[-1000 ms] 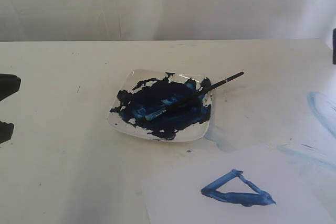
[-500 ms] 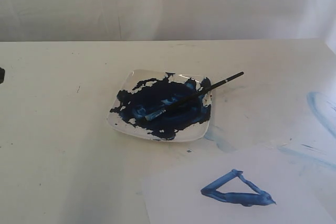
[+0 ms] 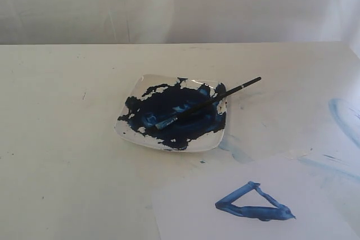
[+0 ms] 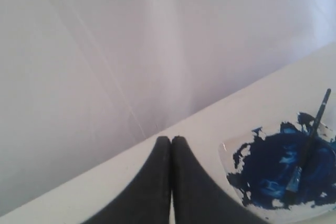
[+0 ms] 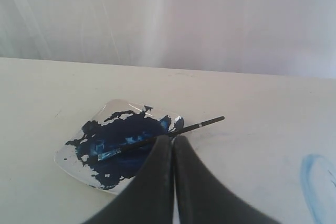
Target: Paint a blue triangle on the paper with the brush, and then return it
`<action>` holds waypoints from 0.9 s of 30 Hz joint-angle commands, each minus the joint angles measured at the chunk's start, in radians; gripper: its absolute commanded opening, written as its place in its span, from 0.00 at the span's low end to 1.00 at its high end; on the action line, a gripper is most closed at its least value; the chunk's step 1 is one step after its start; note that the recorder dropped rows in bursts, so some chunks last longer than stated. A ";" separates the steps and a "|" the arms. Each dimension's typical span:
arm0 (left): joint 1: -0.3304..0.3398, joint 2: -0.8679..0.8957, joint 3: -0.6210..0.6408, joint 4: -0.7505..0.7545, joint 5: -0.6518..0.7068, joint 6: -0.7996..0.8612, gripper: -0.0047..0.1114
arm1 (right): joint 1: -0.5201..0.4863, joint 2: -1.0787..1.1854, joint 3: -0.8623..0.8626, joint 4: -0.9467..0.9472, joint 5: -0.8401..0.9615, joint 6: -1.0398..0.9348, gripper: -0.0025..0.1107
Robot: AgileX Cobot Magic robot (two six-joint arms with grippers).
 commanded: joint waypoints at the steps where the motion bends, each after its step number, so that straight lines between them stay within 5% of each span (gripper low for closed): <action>1: 0.022 -0.123 0.007 -0.019 0.005 -0.007 0.04 | 0.002 -0.004 0.003 0.003 -0.021 -0.006 0.02; 10: 0.033 -0.272 0.007 -0.019 0.005 -0.007 0.04 | 0.002 -0.004 0.003 0.000 -0.002 -0.006 0.02; 27: 0.033 -0.273 0.007 -0.019 0.007 -0.007 0.04 | 0.002 -0.004 0.003 0.000 -0.002 -0.006 0.02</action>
